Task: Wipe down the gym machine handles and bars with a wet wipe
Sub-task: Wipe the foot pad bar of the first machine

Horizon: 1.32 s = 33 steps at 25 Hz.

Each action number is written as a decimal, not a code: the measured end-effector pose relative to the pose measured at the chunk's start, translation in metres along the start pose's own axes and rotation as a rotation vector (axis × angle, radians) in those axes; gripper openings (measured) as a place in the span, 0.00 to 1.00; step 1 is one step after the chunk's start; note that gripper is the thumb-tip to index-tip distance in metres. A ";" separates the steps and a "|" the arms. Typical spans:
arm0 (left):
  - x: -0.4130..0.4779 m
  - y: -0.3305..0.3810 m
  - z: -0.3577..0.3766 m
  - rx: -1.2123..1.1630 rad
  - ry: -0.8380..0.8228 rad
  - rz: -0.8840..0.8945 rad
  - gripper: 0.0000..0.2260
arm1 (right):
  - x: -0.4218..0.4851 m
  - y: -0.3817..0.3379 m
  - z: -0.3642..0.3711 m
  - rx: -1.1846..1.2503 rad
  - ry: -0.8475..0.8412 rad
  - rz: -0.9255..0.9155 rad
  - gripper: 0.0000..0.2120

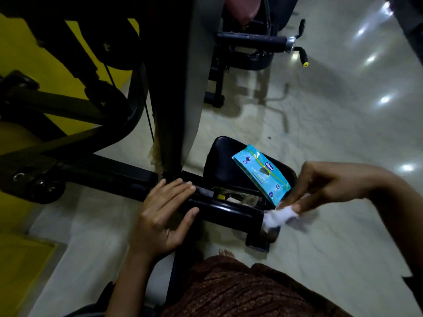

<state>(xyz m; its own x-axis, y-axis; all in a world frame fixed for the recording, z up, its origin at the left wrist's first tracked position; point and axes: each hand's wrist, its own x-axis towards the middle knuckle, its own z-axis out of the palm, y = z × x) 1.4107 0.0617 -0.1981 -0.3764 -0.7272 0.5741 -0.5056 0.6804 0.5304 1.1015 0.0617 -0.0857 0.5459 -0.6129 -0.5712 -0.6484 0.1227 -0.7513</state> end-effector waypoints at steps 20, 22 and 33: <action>-0.002 -0.006 -0.003 0.023 0.024 -0.040 0.15 | 0.053 -0.050 0.090 -0.642 0.465 -0.564 0.15; -0.003 -0.005 -0.003 0.025 0.031 -0.046 0.14 | 0.052 -0.039 0.092 -0.737 0.385 -0.630 0.13; -0.002 -0.006 -0.004 0.000 0.048 -0.041 0.12 | 0.068 -0.030 0.110 -1.012 0.593 -0.574 0.17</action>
<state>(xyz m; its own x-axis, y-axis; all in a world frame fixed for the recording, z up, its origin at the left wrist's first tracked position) 1.4173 0.0594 -0.1993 -0.3180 -0.7494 0.5808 -0.5197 0.6501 0.5543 1.2166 0.1021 -0.1381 0.7293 -0.6620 0.1728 -0.6539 -0.7487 -0.1088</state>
